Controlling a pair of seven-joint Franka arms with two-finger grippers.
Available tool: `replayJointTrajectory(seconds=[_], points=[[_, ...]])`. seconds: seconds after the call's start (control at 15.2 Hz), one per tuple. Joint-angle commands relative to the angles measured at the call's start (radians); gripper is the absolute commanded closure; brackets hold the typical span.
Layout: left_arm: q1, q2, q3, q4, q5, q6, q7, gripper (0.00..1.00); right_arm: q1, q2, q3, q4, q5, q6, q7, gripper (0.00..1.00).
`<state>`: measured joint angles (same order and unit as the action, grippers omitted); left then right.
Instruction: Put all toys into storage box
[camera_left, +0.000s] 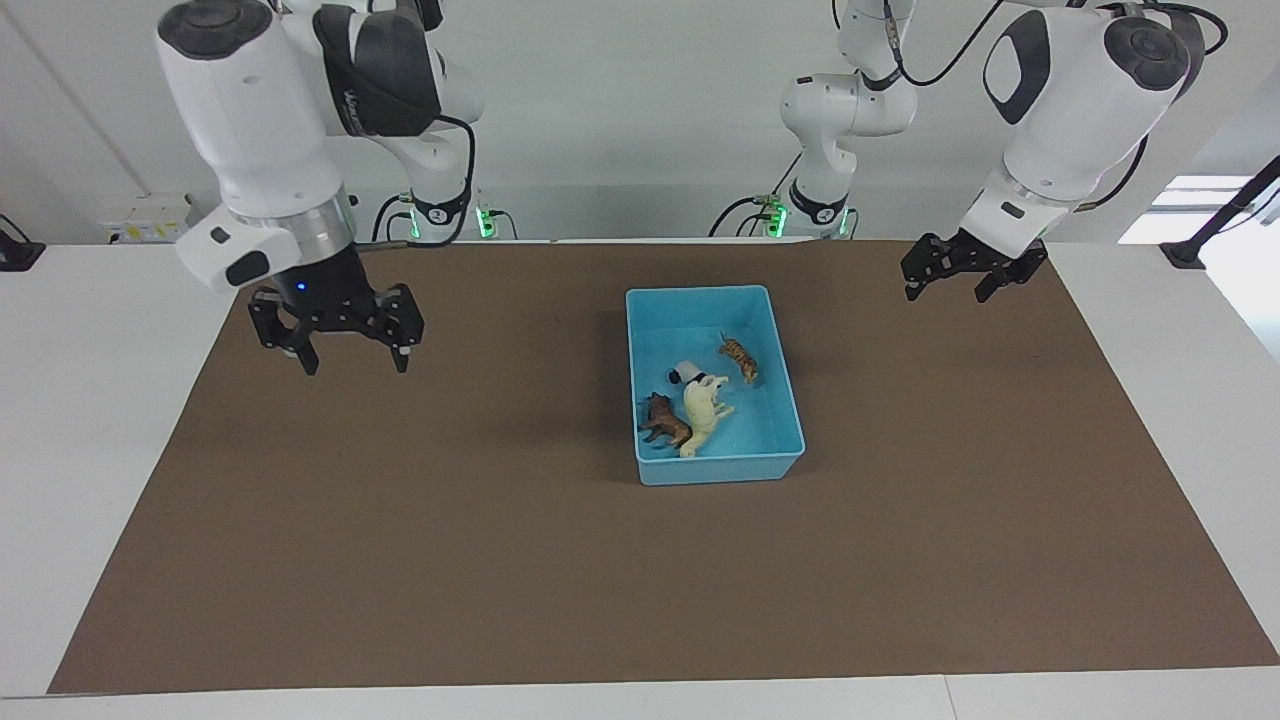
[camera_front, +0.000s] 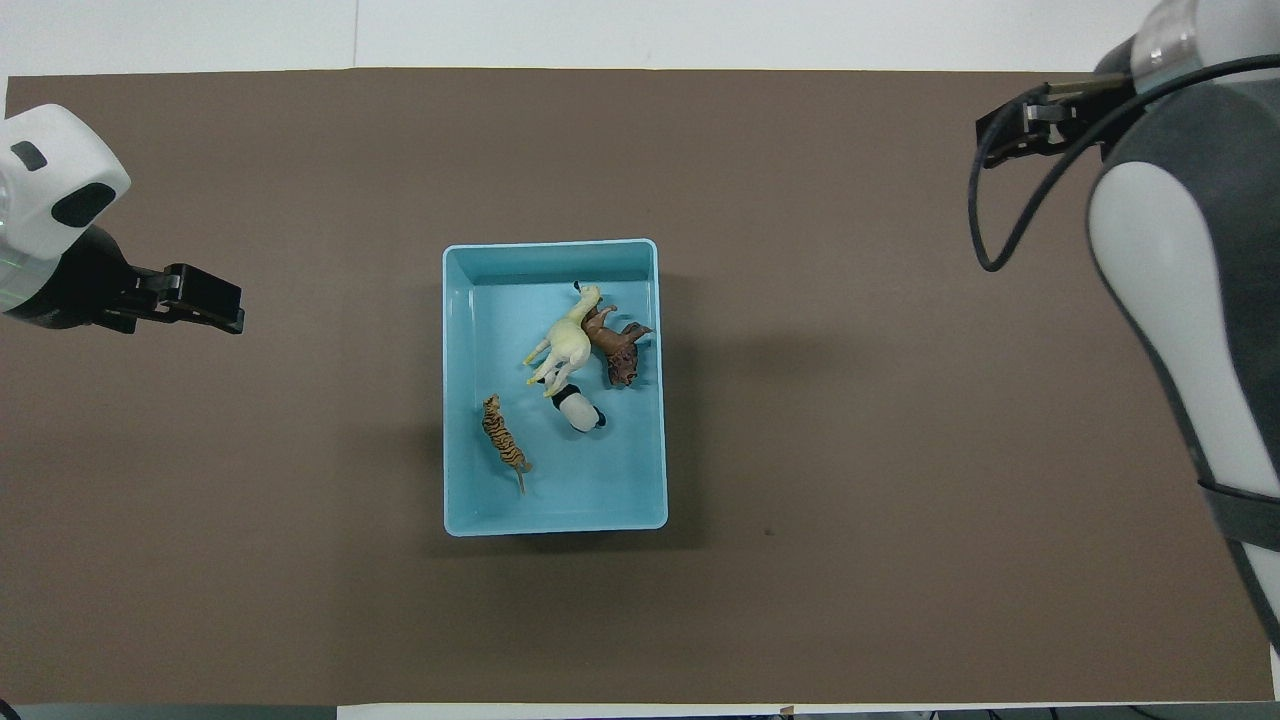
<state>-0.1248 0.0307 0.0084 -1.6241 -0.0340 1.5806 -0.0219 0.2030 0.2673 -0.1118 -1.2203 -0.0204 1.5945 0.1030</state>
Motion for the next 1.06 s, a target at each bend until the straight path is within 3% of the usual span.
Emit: replayJointTrajectory(seconds=[0.0,0.26,0.53,0.59,0.99], points=[[0.005,0.0,0.016,0.006,-0.004,0.016,0.016,0.0,-0.083,-0.092,0.024,-0.044,0.008,-0.095,-0.041,0.0],[0.008,-0.012,0.018,-0.005,-0.003,0.012,0.02,0.0,-0.213,-0.175,0.093,-0.126,0.01,-0.194,-0.114,0.0],[0.004,-0.015,0.015,-0.008,-0.003,0.004,0.017,0.0,-0.234,-0.282,0.099,-0.362,0.007,-0.096,-0.109,0.0],[0.004,-0.015,0.015,-0.01,-0.003,0.005,0.017,0.0,-0.235,-0.284,0.116,-0.37,-0.004,-0.053,-0.108,0.0],[0.008,-0.015,0.016,-0.01,-0.003,0.006,0.019,0.0,-0.235,-0.283,0.121,-0.364,-0.007,-0.05,-0.106,0.0]])
